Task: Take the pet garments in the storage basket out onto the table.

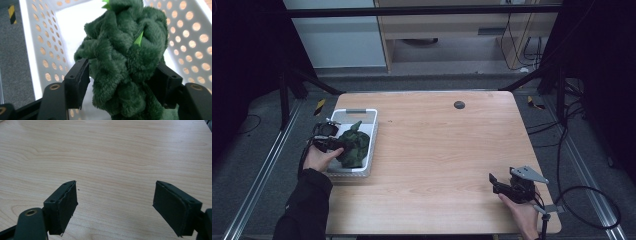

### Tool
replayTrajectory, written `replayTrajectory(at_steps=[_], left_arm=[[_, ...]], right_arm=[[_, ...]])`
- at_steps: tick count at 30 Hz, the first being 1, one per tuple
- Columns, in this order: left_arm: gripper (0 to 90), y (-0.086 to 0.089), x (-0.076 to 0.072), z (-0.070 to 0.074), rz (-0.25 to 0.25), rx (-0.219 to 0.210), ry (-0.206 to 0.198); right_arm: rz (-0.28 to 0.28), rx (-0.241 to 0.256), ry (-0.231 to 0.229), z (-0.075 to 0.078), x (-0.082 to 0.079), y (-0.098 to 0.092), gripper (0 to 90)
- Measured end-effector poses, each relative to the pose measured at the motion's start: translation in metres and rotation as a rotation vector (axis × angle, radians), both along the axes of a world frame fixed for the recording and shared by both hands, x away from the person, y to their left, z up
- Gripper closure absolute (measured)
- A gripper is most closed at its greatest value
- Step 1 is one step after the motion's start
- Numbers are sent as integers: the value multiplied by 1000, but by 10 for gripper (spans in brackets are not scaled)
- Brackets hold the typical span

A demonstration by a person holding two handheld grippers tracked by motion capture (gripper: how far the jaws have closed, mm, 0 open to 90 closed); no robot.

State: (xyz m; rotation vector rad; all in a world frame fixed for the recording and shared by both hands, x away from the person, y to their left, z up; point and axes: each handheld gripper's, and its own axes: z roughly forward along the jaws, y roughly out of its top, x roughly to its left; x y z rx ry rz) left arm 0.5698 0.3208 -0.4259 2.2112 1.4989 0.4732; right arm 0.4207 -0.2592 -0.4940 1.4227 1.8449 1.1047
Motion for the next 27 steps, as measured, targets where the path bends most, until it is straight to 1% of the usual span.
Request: replayTrajectory(at_steps=[2,7,8,12,16,20,24,27], left_arm=[[408,0,0,-1,-3,3,11],[540,-1,0,-1,-3,9,30],[568,-1,0,-2,-4,6,32],[635,-2,0,-2,-2,-6,36],[679,-3,0,-1,-1,-7,38],[704,-3,-2,2,-9,-10,29],[721,-2,-5,6,-9,-20,7],[730,0,-8,12,-11,-25,-2]], right_arm=[[0,0,0,0,0,0,192],[1,6,5,0,0,0,192],[1,6,5,0,0,0,192],[1,7,6,0,0,1,192],[2,8,9,0,0,1,191],[3,8,10,0,0,1,191],[5,0,6,-1,0,0,191],[7,4,9,-1,0,1,192]])
